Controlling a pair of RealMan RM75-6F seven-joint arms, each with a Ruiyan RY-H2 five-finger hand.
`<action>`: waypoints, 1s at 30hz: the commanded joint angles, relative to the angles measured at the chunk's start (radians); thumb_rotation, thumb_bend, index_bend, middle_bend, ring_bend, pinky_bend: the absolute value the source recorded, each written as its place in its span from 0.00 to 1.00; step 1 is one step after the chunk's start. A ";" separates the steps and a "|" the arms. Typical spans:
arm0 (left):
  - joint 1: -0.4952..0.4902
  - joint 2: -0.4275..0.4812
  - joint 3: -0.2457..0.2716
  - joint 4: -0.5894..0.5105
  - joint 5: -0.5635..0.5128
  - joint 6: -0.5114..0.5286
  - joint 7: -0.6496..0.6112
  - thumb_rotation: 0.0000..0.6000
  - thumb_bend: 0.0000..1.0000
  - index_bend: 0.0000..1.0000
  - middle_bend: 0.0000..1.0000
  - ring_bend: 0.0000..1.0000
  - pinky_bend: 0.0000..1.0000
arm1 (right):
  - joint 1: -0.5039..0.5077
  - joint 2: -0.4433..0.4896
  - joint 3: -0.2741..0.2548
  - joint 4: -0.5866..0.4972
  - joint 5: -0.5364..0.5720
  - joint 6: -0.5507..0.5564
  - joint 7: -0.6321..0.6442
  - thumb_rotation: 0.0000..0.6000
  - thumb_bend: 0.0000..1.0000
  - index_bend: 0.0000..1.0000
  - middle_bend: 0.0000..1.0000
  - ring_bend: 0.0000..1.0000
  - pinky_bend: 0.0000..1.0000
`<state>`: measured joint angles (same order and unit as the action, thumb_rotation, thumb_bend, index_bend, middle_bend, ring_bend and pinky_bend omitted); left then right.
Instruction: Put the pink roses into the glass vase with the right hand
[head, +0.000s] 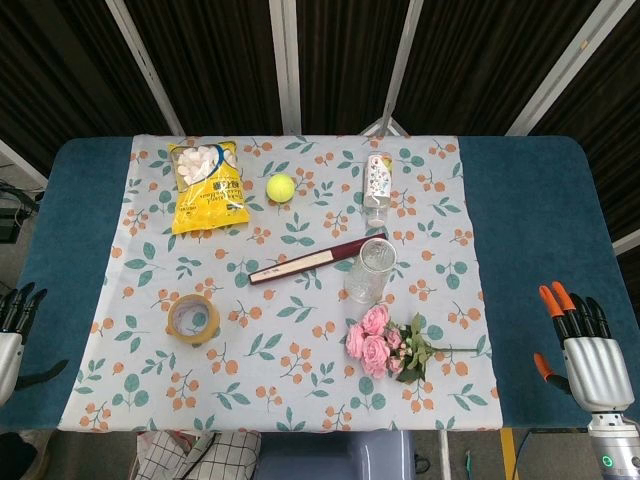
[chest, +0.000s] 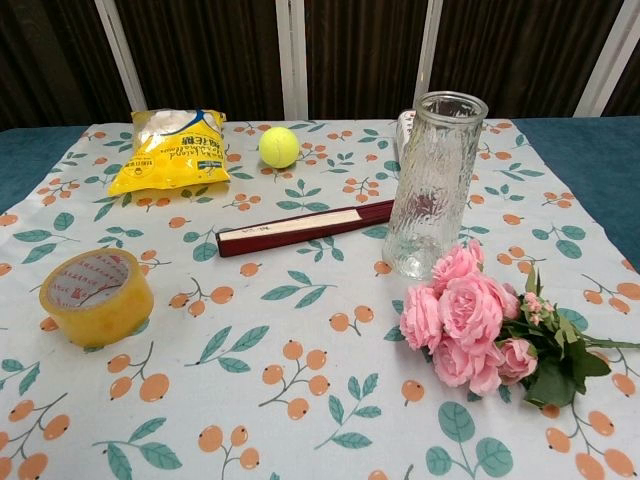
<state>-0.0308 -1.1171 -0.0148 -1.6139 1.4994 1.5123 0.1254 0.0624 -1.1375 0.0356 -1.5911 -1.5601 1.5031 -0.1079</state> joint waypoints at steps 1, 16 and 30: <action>0.000 0.000 0.000 0.000 0.000 -0.001 0.000 1.00 0.00 0.00 0.00 0.00 0.00 | 0.000 0.000 0.000 0.000 0.000 0.000 0.000 1.00 0.35 0.00 0.00 0.00 0.00; 0.000 0.001 -0.001 -0.001 -0.001 0.000 -0.005 1.00 0.00 0.00 0.00 0.00 0.00 | 0.010 0.011 -0.010 -0.024 -0.034 -0.005 0.042 1.00 0.30 0.00 0.00 0.00 0.00; -0.006 0.009 0.008 -0.009 0.009 -0.014 -0.008 1.00 0.00 0.00 0.00 0.00 0.00 | 0.117 0.047 -0.039 -0.151 -0.104 -0.167 0.137 1.00 0.29 0.00 0.00 0.00 0.00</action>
<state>-0.0366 -1.1081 -0.0076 -1.6222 1.5083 1.4987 0.1179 0.1569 -1.0925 0.0009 -1.7137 -1.6607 1.3695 0.0226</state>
